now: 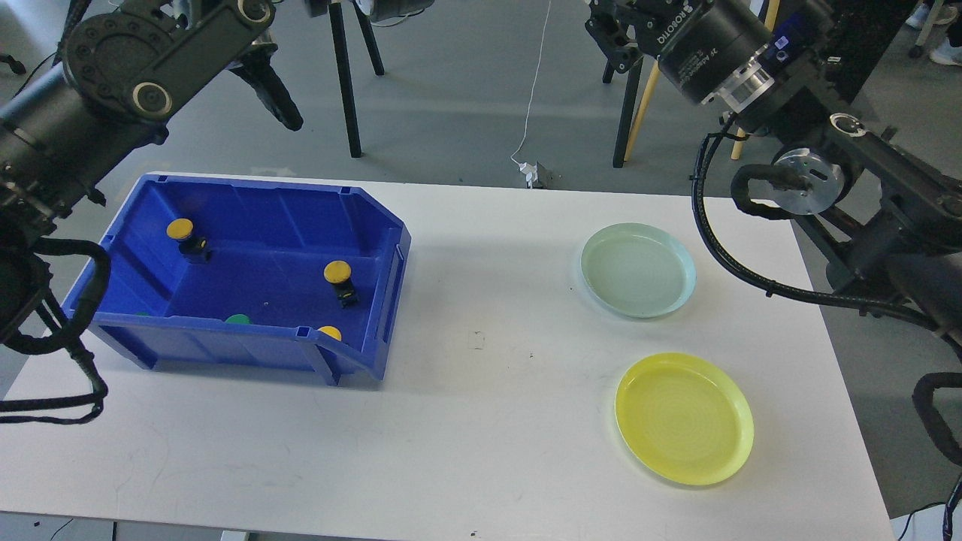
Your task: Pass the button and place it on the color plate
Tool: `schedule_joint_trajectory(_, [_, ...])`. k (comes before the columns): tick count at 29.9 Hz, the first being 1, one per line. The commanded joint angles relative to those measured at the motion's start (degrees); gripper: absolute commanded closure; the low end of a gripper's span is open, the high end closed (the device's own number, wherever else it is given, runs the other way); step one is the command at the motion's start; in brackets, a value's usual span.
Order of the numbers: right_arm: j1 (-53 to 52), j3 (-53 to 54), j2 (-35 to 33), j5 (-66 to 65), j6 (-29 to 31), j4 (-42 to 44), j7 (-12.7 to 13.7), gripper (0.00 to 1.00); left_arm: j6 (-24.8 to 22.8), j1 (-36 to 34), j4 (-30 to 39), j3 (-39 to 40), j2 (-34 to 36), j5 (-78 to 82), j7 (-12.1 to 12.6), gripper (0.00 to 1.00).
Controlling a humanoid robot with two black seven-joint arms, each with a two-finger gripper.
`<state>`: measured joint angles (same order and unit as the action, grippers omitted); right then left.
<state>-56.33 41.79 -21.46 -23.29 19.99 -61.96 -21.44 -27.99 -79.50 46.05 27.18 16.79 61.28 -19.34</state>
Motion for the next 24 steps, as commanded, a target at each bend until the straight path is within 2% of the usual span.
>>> schedule_joint_trajectory(1, [-0.01, -0.04, 0.02, -0.61, 0.31, 0.09, 0.34, 0.63, -0.01, -0.04, 0.0, -0.02, 0.0, -0.02, 0.0, 0.6])
schedule_joint_trajectory(7, [-0.1, -0.92, 0.02, -1.05, 0.66, 0.18, 0.78, 0.85, -0.01, -0.04, 0.0, 0.07, 0.0, -0.02, 0.0, 0.6])
schedule_joint_trajectory(12, [-0.18, -1.01, 0.1, -1.05, 0.75, 0.18, 0.69, 0.87, -0.01, -0.04, -0.52, -0.02, 0.0, 0.07, 0.09, 0.57])
schedule_joint_trajectory(13, [-0.18, -1.01, 0.1, -1.05, 0.75, 0.18, 0.69, 0.87, -0.01, 0.05, -0.7, -0.02, 0.0, 0.07, 0.17, 0.5])
schedule_joint_trajectory(15, [-0.18, -1.01, 0.1, -1.05, 0.75, 0.18, 0.61, 0.87, -0.01, 0.05, -0.79, 0.07, -0.09, 0.07, 0.87, 0.28])
schedule_joint_trajectory(16, [-0.27, -1.01, 0.1, -1.05, 0.75, 0.18, 0.61, 0.87, -0.01, 0.05, -0.79, 0.07, -0.17, -0.02, 1.49, 0.13])
schedule_joint_trajectory(17, [-0.18, -1.01, 0.1, -1.05, 0.75, 0.18, 0.61, 0.87, -0.01, 0.05, -0.79, 0.07, -0.52, -0.02, 2.1, 0.04])
schedule_joint_trajectory(20, [-0.18, -1.01, 0.02, -1.05, 0.75, 0.26, 0.61, 0.87, -0.01, 0.05, -0.79, -0.02, -0.97, 0.07, 3.77, 0.01])
schedule_joint_trajectory(24, [-0.18, -0.92, -0.07, -1.05, 0.05, 1.75, 0.87, 0.87, -0.01, 0.14, -0.79, -0.11, -0.88, 0.24, 3.95, 0.01])
